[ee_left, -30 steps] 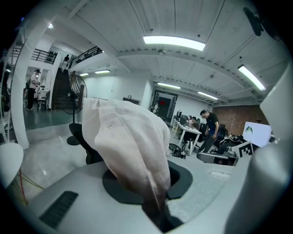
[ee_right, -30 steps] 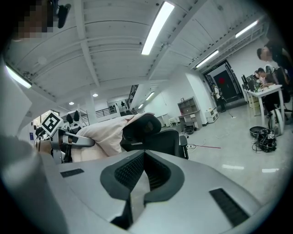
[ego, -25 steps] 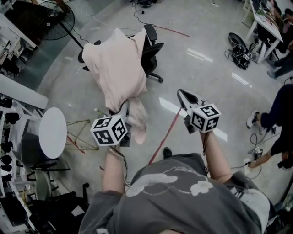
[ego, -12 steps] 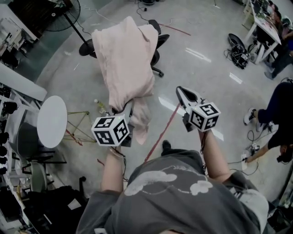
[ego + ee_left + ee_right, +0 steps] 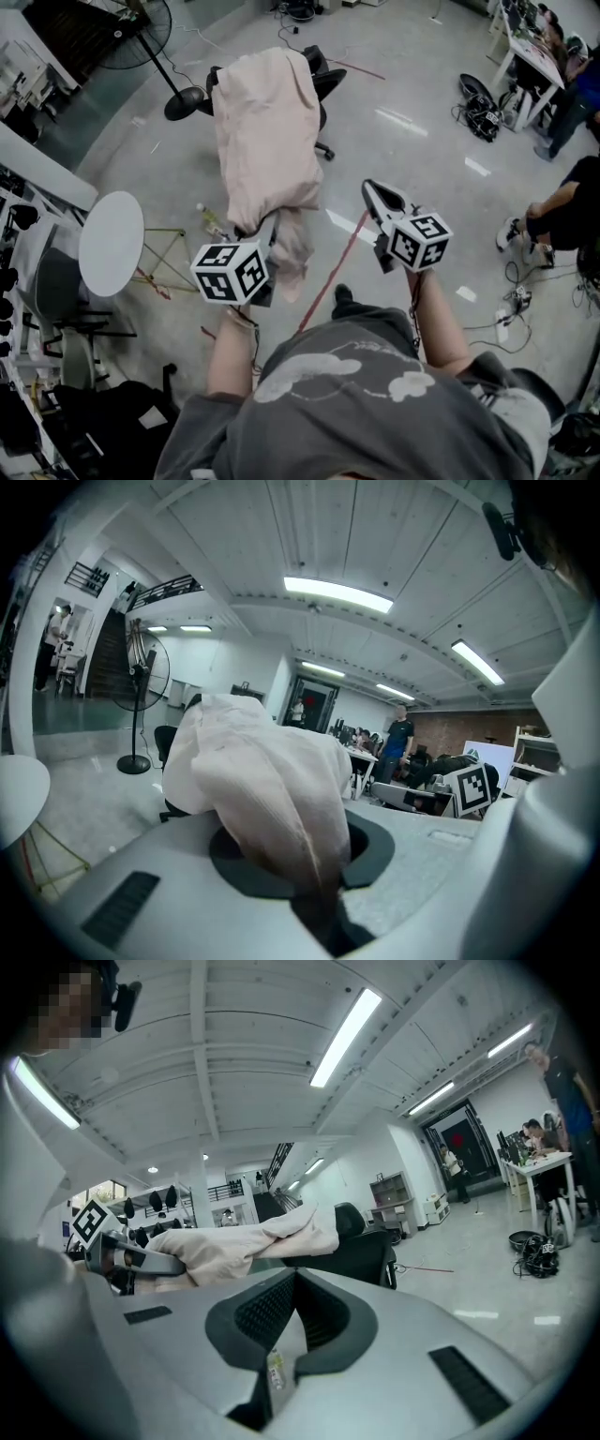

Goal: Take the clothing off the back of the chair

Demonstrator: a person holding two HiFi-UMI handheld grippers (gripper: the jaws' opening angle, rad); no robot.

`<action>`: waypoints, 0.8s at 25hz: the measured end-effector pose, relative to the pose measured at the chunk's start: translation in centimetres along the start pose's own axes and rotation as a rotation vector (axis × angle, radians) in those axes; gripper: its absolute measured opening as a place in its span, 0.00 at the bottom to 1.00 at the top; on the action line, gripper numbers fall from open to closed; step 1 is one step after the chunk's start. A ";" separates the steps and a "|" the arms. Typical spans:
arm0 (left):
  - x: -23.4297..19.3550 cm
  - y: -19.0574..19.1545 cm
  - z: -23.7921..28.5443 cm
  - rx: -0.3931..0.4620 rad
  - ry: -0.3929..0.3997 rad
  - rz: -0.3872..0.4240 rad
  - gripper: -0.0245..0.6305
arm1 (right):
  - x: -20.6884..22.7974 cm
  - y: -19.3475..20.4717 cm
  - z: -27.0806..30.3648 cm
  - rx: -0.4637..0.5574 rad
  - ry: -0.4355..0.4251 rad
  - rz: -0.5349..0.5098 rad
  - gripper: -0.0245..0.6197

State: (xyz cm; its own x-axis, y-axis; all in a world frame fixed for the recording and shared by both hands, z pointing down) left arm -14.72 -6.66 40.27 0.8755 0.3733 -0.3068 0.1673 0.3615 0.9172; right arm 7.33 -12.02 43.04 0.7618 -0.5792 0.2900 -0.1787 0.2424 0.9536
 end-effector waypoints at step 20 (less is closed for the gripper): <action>0.4 8.7 -12.8 -0.090 -0.029 -0.064 0.10 | -8.8 2.3 -8.7 0.048 0.038 -0.046 0.02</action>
State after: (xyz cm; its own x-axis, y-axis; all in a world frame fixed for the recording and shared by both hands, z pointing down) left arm -18.73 7.60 44.90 0.8771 0.3228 -0.3557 0.1831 0.4598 0.8689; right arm 5.58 0.42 41.98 0.7930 -0.5585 0.2432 -0.1716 0.1783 0.9689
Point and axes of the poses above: the fingertips, and each gripper's own axes: z forward along the fingers, x to its right, y out of its underside, the point moved 3 cm from there along -z, backward along the fingers, and after that the axes turned 4 degrees about x, right-handed, at the moved point
